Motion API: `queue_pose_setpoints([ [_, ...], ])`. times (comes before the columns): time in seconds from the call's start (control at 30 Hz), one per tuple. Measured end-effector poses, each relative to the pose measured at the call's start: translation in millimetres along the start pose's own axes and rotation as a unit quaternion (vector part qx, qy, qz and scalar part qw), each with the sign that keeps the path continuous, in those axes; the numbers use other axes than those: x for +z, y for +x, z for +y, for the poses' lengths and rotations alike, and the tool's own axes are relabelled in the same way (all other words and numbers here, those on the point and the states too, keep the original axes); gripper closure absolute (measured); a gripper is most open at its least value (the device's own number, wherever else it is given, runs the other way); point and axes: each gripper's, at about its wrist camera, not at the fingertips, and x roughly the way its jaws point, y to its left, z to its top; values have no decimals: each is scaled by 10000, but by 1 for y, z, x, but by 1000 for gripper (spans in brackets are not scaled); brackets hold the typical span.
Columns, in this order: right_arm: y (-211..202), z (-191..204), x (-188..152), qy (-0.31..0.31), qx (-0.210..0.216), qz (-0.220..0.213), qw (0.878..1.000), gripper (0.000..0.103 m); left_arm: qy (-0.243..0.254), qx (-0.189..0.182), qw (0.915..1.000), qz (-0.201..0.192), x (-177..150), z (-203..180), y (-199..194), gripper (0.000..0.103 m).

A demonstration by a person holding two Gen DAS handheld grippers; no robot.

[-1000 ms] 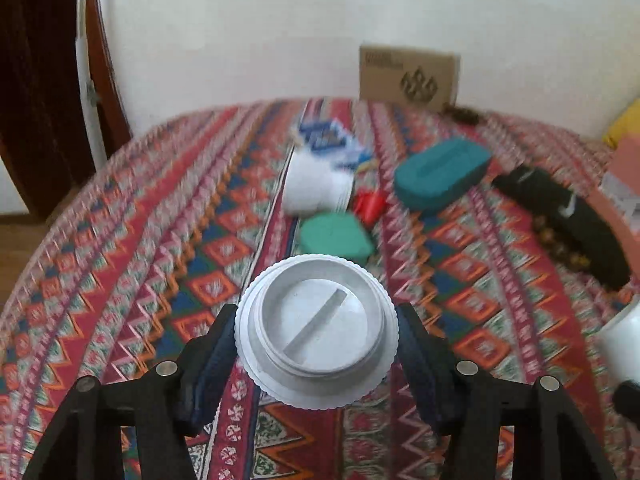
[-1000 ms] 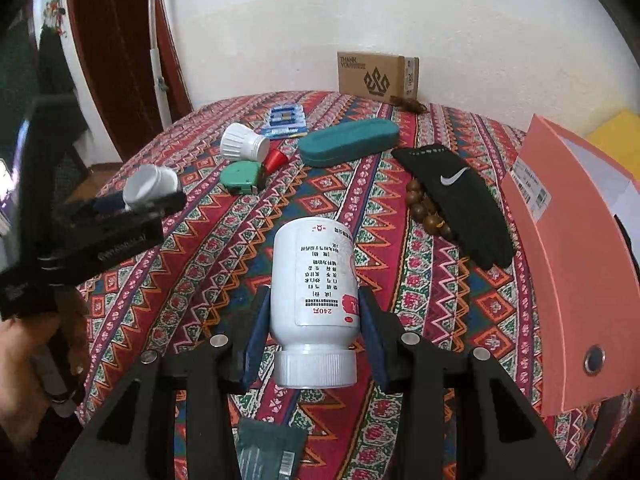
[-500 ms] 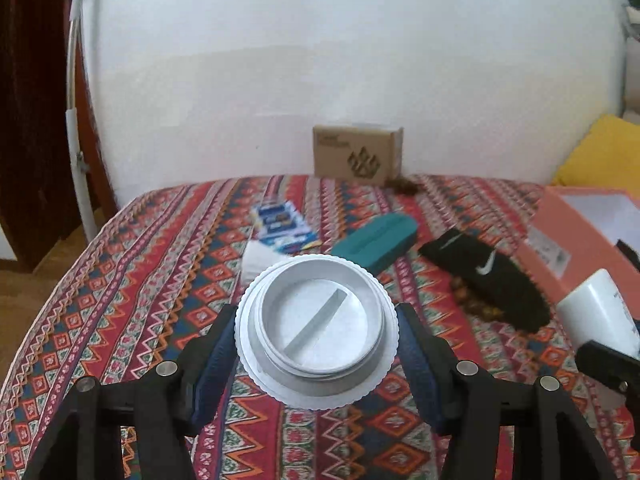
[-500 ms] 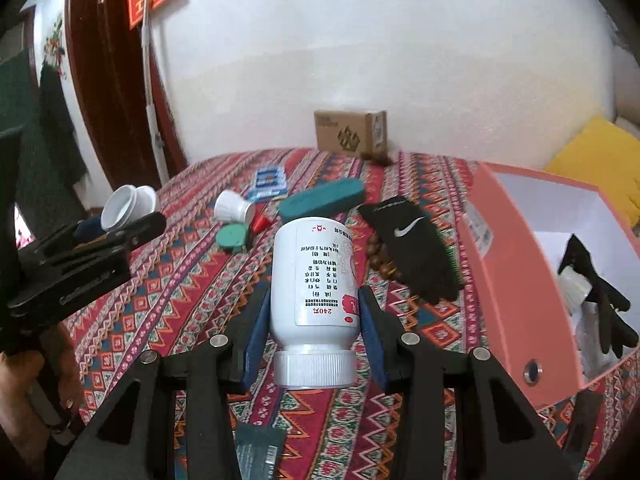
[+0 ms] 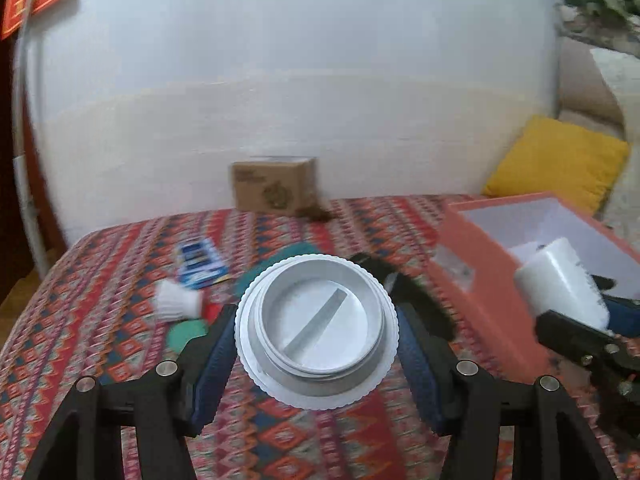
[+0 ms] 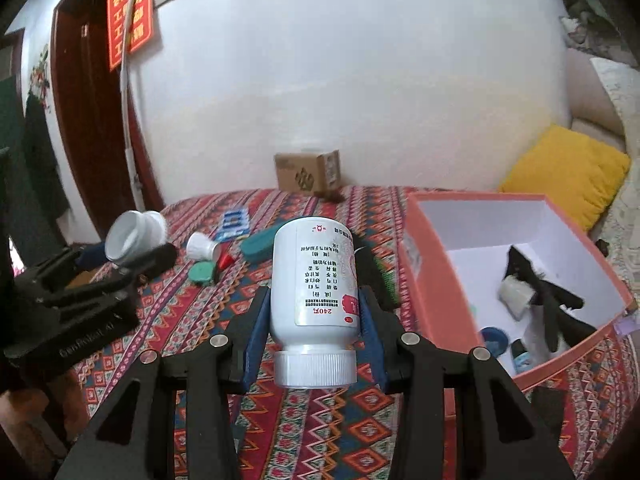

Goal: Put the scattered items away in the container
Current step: 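Carry the pill bottle and round lid over the pink box and open both grippers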

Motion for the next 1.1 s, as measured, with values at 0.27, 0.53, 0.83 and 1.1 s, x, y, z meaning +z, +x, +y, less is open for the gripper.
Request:
queue_pose_setpoints([
  [0.27,-48,-69,23,573,-803,-781,9921,58,267,-757,9966,-192,34,-95,16,38],
  [0.53,-52,-161,30,1304,-1777,-956,9707,58,690,-1195,9904,80,43,-183,61,38],
  [0.83,-3,-233,15,1924,-2072,-563,9575,58,1170,-1140,9860,348,38,-233,111,38],
  [1.1,7,-236,12,2057,-2173,-547,9526,9,1447,-1156,9826,98,33,-242,111,0],
])
